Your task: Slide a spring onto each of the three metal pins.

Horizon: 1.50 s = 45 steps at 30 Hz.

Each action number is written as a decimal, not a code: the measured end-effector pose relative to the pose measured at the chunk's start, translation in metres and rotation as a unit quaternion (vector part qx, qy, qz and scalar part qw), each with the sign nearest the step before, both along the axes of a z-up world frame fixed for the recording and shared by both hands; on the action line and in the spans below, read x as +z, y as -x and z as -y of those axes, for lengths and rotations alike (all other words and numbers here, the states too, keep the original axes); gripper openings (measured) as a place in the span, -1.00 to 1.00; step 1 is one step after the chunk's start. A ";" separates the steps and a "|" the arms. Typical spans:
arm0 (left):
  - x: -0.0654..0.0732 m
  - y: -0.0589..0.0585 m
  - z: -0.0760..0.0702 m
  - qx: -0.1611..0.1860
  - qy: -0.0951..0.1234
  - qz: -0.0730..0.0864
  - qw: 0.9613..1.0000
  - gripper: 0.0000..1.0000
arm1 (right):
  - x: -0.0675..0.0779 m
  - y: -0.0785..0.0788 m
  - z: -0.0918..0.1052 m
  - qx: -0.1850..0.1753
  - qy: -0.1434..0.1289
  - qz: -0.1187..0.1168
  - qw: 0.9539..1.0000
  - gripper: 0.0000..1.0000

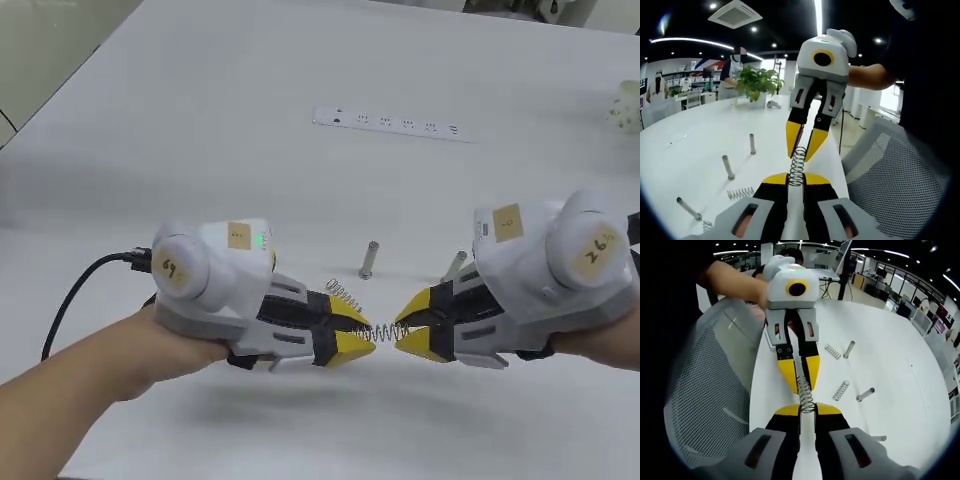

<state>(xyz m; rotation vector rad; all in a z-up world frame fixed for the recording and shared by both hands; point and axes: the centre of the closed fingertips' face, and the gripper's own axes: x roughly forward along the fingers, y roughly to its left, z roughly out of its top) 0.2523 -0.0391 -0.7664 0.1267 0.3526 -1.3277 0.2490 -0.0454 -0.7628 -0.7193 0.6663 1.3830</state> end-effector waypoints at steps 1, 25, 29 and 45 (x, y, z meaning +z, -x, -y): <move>0.000 0.000 -0.001 0.000 0.000 0.000 1.000 -0.96 | 0.002 0.000 -0.001 -0.001 -0.005 -0.003 1.000 -0.86; -0.009 0.006 0.007 -0.012 -0.015 0.003 1.000 -0.97 | 0.025 0.013 -0.033 -0.005 -0.095 -0.027 0.995 -0.86; -0.007 0.005 0.007 -0.010 -0.013 0.004 1.000 -0.97 | 0.026 0.013 -0.033 -0.017 -0.106 -0.033 0.994 -0.86; -0.008 0.009 0.004 -0.009 -0.018 -0.003 1.000 -0.95 | 0.025 0.016 -0.033 -0.017 -0.107 -0.031 0.994 -0.86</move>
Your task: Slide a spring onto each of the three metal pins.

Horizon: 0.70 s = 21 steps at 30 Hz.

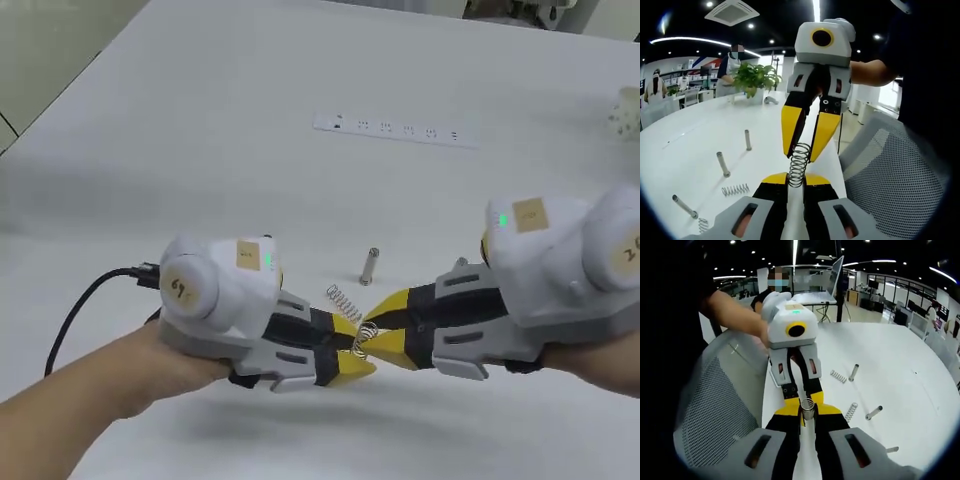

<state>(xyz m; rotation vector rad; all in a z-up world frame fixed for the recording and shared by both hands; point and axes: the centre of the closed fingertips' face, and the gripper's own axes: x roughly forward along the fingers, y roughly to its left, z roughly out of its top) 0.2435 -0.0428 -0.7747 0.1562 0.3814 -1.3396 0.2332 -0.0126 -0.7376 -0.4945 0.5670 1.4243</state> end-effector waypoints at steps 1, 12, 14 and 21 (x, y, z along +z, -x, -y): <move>0.000 0.000 0.000 0.000 0.000 0.000 1.000 -0.95 | 0.000 0.000 0.000 0.001 0.000 0.000 1.000 -0.86; 0.003 -0.003 0.000 0.012 0.007 -0.002 1.000 -0.89 | 0.002 -0.003 0.001 0.001 0.004 0.005 1.000 -0.86; 0.005 -0.005 0.000 0.017 0.013 -0.004 1.000 -0.87 | 0.001 -0.003 0.002 0.001 0.005 0.007 1.000 -0.86; 0.008 -0.010 -0.003 0.027 0.020 -0.002 0.999 -0.81 | 0.001 -0.009 0.002 -0.007 0.003 0.011 1.000 -0.86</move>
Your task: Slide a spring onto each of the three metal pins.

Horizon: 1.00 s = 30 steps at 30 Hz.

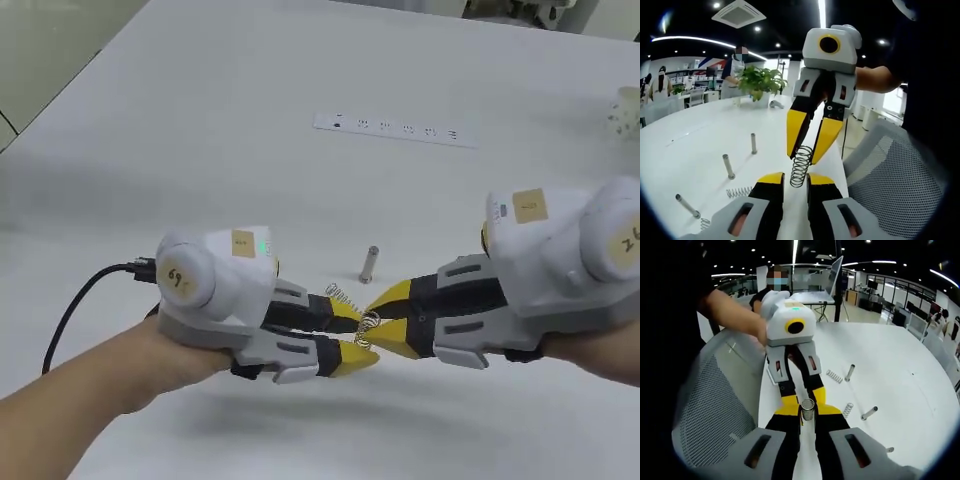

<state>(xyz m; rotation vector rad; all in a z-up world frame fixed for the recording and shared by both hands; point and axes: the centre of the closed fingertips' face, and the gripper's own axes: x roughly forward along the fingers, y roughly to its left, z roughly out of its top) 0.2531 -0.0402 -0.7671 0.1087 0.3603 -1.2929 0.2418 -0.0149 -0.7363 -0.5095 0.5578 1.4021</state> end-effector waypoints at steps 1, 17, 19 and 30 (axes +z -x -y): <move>0.000 -0.001 -0.001 0.002 0.001 0.000 1.000 -0.80 | 0.000 0.000 0.000 -0.001 -0.002 -0.001 1.000 -0.86; 0.004 -0.013 -0.020 0.041 0.009 -0.007 0.999 -0.41 | 0.001 -0.009 -0.002 -0.018 -0.007 0.007 1.000 -0.85; 0.005 -0.015 -0.024 0.045 0.007 -0.006 0.999 -0.38 | 0.001 -0.010 -0.002 -0.019 -0.008 0.009 1.000 -0.85; 0.011 -0.021 -0.055 0.077 -0.002 -0.009 0.997 -0.12 | 0.001 -0.016 0.002 -0.034 -0.010 0.013 0.999 -0.85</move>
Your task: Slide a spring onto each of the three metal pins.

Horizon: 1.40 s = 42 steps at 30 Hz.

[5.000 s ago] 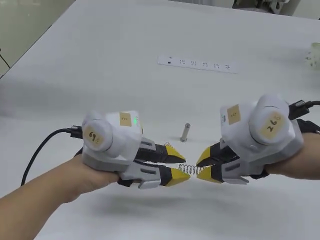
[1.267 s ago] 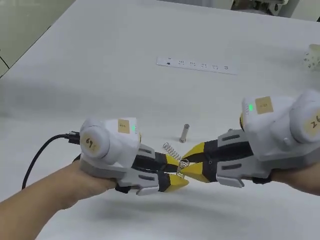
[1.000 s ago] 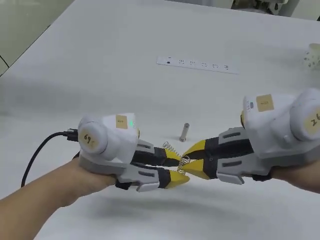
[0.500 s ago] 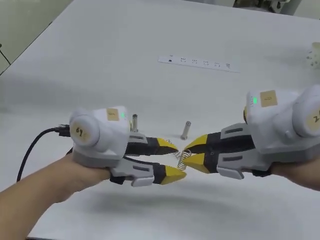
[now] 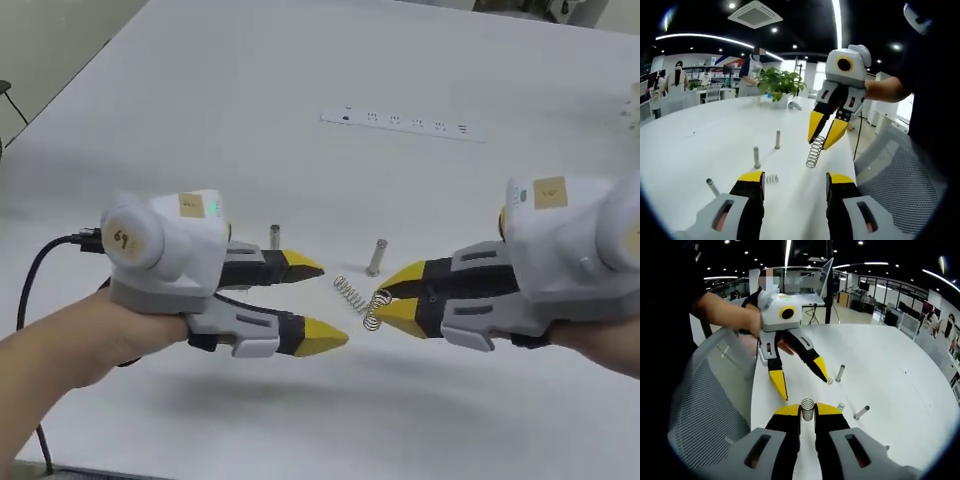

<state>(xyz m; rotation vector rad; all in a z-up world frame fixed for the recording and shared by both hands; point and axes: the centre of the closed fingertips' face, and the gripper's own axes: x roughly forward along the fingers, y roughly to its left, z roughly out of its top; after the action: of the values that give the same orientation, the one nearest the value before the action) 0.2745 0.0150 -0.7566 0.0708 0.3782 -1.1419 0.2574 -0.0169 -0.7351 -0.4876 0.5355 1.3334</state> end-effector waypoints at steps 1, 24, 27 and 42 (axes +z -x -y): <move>0.001 -0.001 -0.004 0.006 0.000 -0.001 1.000 -0.09 | 0.000 -0.001 0.000 -0.001 0.000 0.000 1.000 -0.85; -0.006 -0.013 -0.056 0.103 -0.015 -0.007 0.995 0.95 | -0.001 -0.013 0.016 -0.034 0.005 0.011 0.999 -0.85; -0.006 -0.013 -0.058 0.109 -0.014 -0.007 0.994 0.96 | -0.002 -0.012 0.018 -0.036 0.007 0.011 0.999 -0.85; -0.009 -0.012 -0.071 0.127 -0.016 -0.011 0.992 0.96 | -0.001 -0.043 0.054 -0.088 0.018 0.022 0.996 -0.85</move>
<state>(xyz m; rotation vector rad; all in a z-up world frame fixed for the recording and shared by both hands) 0.2869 0.0857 -0.7652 0.0365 0.4137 -0.8851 0.3005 -0.0708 -0.7364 -0.4877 0.5536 1.1438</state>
